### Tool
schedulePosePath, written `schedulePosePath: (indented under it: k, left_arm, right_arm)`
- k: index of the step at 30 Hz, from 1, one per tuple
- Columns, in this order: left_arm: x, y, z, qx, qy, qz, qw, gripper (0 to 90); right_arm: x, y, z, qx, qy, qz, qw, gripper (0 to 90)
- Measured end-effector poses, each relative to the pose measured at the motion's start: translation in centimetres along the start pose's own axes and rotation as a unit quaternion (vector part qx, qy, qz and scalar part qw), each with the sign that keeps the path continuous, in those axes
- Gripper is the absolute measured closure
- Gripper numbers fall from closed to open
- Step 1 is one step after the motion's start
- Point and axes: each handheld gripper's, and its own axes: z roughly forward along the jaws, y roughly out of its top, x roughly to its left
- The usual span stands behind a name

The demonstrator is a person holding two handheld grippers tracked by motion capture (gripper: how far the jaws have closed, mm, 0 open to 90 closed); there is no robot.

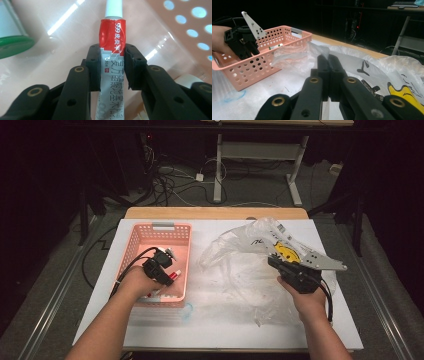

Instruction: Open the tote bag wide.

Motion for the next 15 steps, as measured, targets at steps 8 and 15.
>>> schedulePosePath:
  k: [8, 15]
  left_arm:
    - [0.1, -0.3, -0.4, -0.022, -0.009, -0.007, 0.9997, 67.5]
    - [0.1, -0.6, -1.1, -0.047, -0.006, -0.012, 0.9988, 67.5]
  right_arm:
    - [-0.1, 0.0, -0.1, -0.002, -0.001, 0.0, 1.0, 90.0]
    - [-0.1, 0.0, -0.2, -0.003, -0.003, -0.001, 1.0, 90.0]
